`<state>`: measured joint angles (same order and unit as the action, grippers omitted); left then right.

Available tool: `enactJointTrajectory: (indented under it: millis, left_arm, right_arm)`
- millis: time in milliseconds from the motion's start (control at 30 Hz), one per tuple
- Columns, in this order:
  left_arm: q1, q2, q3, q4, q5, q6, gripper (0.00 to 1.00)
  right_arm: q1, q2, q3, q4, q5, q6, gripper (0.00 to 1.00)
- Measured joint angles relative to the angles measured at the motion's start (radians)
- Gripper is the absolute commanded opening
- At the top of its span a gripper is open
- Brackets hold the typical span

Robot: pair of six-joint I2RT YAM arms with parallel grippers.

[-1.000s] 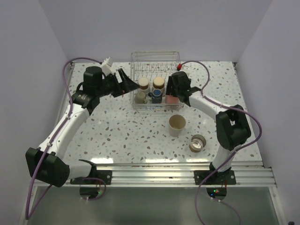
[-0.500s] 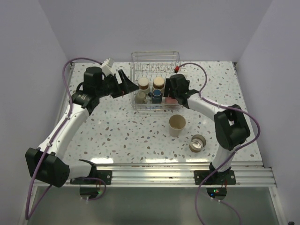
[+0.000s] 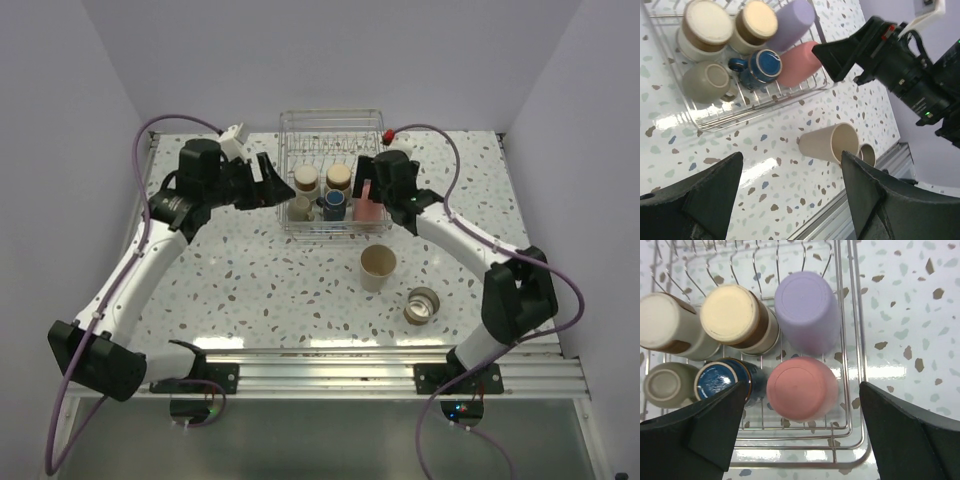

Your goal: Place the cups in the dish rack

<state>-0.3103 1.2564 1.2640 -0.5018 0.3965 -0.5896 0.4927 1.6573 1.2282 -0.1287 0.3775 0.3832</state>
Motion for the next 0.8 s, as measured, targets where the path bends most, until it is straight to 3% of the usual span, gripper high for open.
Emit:
enactJointTrajectory:
  millis: [167, 533, 800]
  left_arm:
    - [-0.132, 0.073, 0.092, -0.063, -0.016, 0.094, 0.81]
    - [-0.421, 0.277, 0.062, -0.055, -0.012, 0.106, 0.79]
    - [-0.495, 0.411, 0.069, -0.002, -0.046, 0.063, 0.77]
  right_arm:
    - [0.0, -0.157, 0.002, -0.06, 0.021, 0.0, 0.99]
    - [0.0, -0.415, 0.064, -0.315, 0.021, 0.061, 0.99]
    - [0.0, -0.564, 0.017, -0.406, 0.014, 0.104, 0.99]
